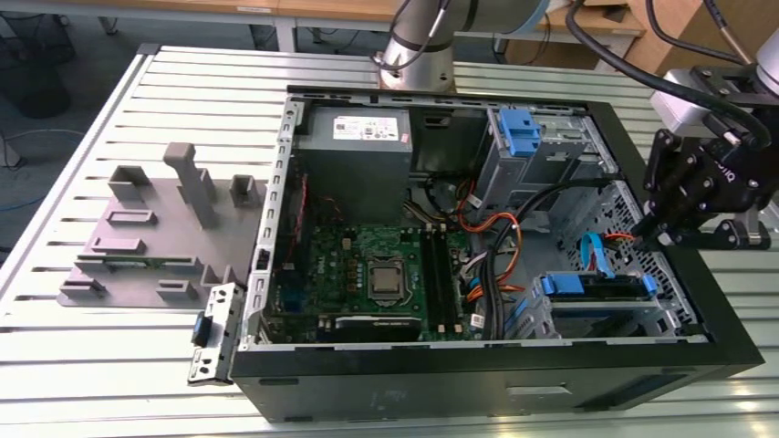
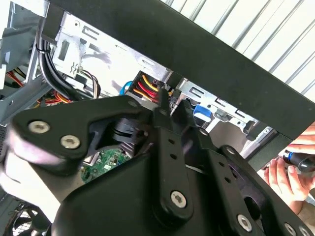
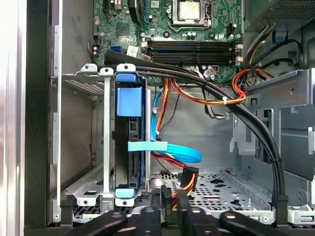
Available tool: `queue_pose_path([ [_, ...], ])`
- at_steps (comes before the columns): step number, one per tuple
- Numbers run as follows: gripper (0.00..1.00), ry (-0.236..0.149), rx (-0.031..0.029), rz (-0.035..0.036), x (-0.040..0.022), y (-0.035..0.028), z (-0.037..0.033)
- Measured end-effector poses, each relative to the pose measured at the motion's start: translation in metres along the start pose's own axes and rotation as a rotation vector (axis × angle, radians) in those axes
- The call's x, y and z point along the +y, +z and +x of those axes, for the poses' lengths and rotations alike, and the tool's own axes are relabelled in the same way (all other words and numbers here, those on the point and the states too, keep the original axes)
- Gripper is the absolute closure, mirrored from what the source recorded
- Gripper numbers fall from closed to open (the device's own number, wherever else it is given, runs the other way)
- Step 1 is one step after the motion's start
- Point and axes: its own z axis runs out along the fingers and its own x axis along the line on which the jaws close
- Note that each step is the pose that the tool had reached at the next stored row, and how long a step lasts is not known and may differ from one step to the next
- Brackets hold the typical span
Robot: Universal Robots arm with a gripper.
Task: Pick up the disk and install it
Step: 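Insert the second disk wire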
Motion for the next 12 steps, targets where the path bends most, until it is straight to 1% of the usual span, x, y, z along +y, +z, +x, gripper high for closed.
queue_pose_path([
  [2, 0.83, 0.000, 0.0002, -0.0001, 0.0001, 0.0000, 0.0000],
  [9, 0.83, 0.000, -0.0001, 0.0001, 0.0002, 0.0000, 0.0000],
  [12, 0.83, 0.000, -0.0002, 0.0023, 0.0032, 0.0001, 0.0000],
])
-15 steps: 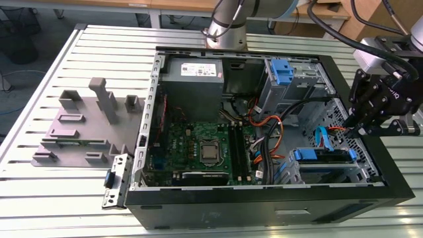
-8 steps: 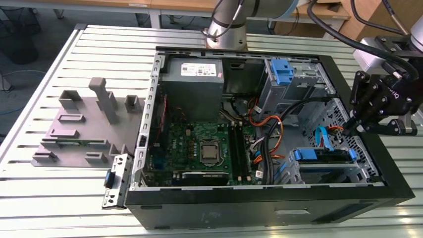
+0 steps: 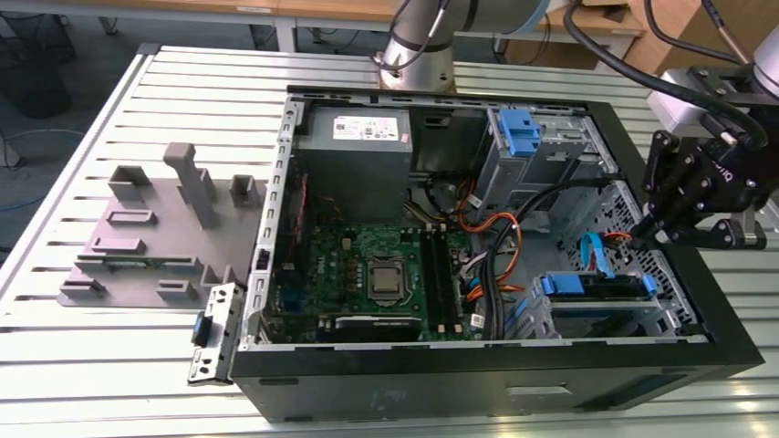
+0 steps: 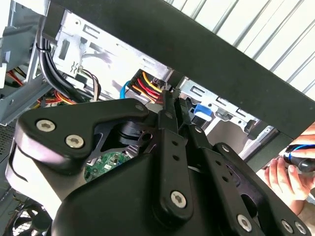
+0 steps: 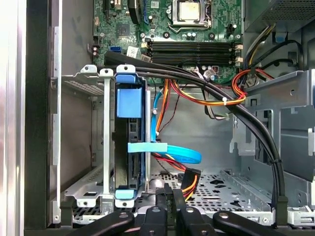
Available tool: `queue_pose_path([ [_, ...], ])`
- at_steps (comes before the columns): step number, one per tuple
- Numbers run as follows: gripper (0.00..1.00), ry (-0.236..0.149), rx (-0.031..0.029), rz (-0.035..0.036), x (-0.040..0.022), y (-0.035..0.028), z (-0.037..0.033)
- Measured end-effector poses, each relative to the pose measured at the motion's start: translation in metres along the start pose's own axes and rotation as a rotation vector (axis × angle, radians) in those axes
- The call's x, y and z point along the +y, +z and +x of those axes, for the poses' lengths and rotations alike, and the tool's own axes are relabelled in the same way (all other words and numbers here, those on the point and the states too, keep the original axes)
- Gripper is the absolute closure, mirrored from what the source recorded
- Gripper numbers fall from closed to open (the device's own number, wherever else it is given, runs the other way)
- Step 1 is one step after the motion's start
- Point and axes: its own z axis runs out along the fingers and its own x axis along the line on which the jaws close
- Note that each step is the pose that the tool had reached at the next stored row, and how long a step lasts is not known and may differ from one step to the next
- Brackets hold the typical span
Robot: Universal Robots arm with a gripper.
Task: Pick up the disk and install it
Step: 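Insert the second disk wire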
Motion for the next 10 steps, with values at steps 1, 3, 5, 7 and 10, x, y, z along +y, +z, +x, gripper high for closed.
queue_pose_path([
  [1, 0.83, 0.000, 0.0000, 0.0013, 0.0017, 0.0000, 0.0001],
  [3, 0.83, 0.000, -0.0001, 0.0040, 0.0053, 0.0001, 0.0003],
  [5, 0.83, 0.000, -0.0002, 0.0063, 0.0085, 0.0001, 0.0014],
  [7, 0.83, 0.000, 0.0000, 0.0070, 0.0105, 0.0001, 0.0032],
  [10, 0.83, 0.000, 0.0001, 0.0074, 0.0119, 0.0001, 0.0073],
])
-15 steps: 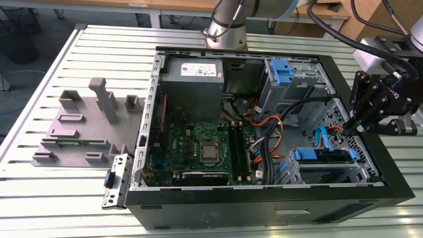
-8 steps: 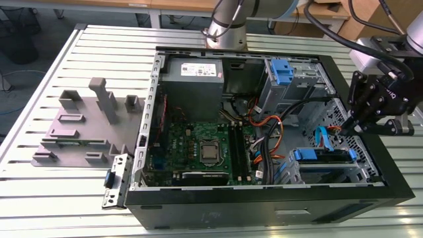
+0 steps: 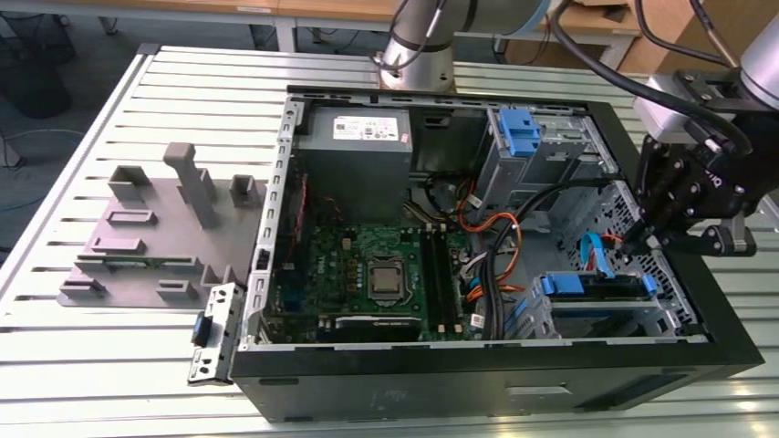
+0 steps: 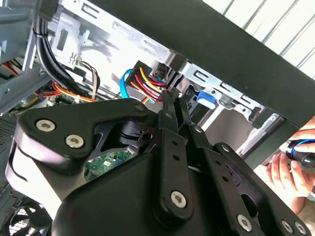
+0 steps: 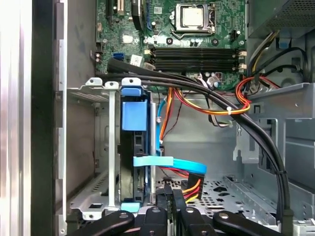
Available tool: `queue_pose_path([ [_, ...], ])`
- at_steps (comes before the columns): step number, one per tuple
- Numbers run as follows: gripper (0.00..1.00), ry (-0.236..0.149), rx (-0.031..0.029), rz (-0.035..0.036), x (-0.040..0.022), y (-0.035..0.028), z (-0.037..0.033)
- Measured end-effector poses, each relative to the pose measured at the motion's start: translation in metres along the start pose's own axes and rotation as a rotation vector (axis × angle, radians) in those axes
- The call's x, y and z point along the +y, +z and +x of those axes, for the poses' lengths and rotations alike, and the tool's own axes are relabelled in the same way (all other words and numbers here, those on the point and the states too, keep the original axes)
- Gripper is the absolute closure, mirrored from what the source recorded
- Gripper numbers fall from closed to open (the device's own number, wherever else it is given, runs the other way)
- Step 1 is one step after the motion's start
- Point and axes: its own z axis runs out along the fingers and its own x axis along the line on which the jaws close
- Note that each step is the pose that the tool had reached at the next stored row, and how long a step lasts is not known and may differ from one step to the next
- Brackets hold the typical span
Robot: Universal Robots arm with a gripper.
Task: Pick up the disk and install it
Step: 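Insert the second disk wire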
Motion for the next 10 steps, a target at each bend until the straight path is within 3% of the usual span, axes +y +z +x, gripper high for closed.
queue_pose_path([
  [10, 0.83, 0.000, 0.0000, 0.0000, 0.0022, 0.0023, 0.0130],
])
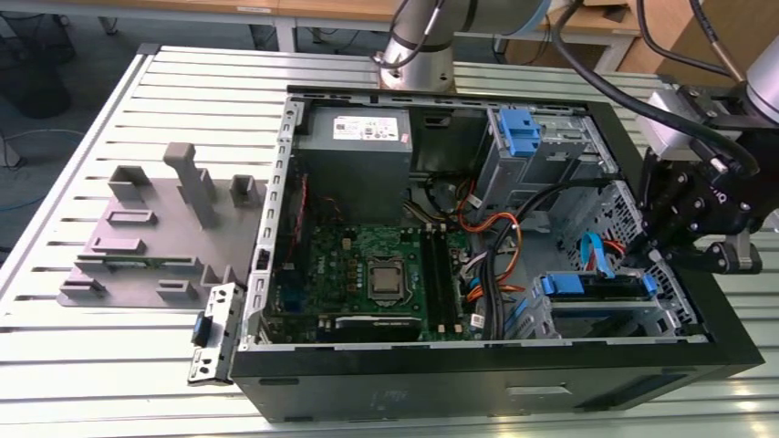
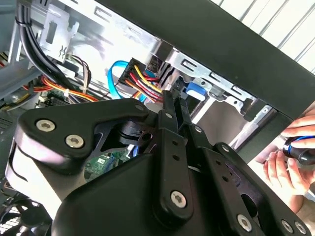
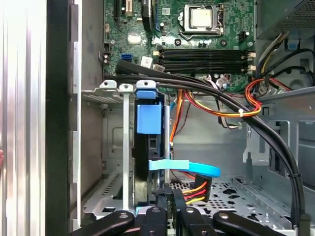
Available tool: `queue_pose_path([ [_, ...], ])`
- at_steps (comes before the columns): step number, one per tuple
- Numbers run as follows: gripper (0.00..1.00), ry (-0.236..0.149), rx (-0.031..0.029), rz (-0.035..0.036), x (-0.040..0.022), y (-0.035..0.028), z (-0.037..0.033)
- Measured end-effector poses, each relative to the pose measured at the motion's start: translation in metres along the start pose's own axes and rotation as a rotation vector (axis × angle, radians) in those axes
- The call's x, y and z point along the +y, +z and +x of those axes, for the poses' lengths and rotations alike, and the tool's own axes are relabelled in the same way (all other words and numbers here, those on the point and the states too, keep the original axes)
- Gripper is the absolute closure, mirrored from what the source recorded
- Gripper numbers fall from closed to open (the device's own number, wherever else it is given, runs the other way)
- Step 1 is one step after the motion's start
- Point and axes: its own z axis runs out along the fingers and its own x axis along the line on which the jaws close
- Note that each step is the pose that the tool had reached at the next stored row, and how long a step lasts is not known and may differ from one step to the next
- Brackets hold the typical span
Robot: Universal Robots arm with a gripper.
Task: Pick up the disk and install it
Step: 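Insert the second disk wire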
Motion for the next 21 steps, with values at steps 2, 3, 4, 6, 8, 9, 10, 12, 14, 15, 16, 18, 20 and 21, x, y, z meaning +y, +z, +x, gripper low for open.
queue_pose_path([
  [2, 0.83, 0.000, -0.0002, 0.0000, 0.0003, 0.0009, 0.0020],
  [3, 0.83, 0.000, -0.0002, 0.0000, 0.0004, 0.0013, 0.0031],
  [4, 0.83, 0.000, -0.0002, 0.0000, 0.0006, 0.0017, 0.0043],
  [6, 0.83, 0.000, -0.0002, 0.0000, 0.0007, 0.0026, 0.0069],
  [8, 0.83, 0.000, -0.0002, 0.0000, 0.0008, 0.0034, 0.0096],
  [9, 0.83, 0.000, -0.0001, 0.0000, 0.0008, 0.0037, 0.0109],
  [10, 0.83, 0.000, 0.0001, 0.0000, 0.0008, 0.0040, 0.0123],
  [12, 0.83, 0.000, 0.0003, 0.0000, 0.0007, 0.0047, 0.0146],
  [14, 0.83, 0.000, 0.0010, 0.0000, 0.0007, 0.0055, 0.0154],
  [15, 0.83, 0.000, 0.0018, 0.0000, 0.0007, 0.0059, 0.0154],
  [16, 0.83, 0.000, 0.0023, 0.0000, 0.0007, 0.0061, 0.0154],
  [18, 0.83, 0.000, 0.0030, 0.0000, 0.0007, 0.0071, 0.0155],
  [20, 0.83, 0.000, 0.0036, 0.0000, 0.0008, 0.0075, 0.0155],
  [21, 0.83, 0.000, 0.0036, 0.0000, 0.0008, 0.0075, 0.0155],
])
